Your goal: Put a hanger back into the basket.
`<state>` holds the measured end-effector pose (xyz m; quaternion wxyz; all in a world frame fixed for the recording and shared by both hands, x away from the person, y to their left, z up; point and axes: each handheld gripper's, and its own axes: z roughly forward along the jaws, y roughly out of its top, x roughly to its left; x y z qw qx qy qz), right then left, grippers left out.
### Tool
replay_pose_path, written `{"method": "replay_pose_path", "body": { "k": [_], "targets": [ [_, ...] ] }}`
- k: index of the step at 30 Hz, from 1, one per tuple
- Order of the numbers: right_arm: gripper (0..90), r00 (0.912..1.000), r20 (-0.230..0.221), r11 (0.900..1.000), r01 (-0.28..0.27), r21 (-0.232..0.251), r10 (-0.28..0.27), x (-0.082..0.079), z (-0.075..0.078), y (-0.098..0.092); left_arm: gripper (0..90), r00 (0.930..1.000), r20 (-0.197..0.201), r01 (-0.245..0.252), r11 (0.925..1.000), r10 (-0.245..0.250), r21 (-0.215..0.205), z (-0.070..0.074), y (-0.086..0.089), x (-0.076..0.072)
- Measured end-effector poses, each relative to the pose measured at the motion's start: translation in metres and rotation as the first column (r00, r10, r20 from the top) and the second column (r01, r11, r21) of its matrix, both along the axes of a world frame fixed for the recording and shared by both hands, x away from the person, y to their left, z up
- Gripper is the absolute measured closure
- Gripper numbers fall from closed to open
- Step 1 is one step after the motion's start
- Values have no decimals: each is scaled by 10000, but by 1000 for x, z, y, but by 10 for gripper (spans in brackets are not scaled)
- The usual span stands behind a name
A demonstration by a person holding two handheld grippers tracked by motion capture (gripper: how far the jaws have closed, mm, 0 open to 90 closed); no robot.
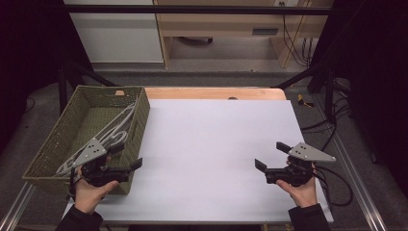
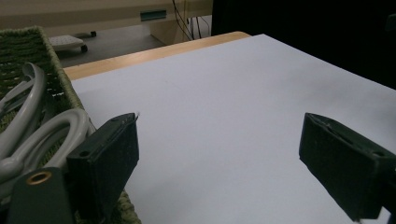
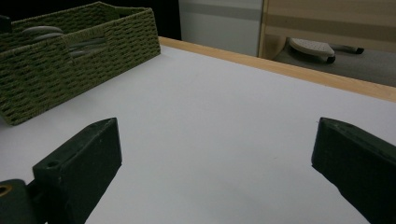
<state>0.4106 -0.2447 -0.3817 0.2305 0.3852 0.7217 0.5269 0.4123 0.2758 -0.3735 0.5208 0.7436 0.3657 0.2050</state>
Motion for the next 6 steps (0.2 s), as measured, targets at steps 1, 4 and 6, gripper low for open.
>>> {"method": "replay_pose_path", "body": {
  "k": [1,4,6],
  "targets": [
    [21,10000,-3,10000,17,18,-17,0,0,0,114,10000,-13,-24,10000,24,-24,-1,0,-1],
    [22,10000,19,10000,-6,34,6,-1,0,0,113,9999,112,-79,9999,80,-88,-2,0,-5],
    [22,10000,18,10000,-26,24,26,-1,1,-1,113,9998,179,-98,9999,98,-33,-2,0,-6]
  ]
}}
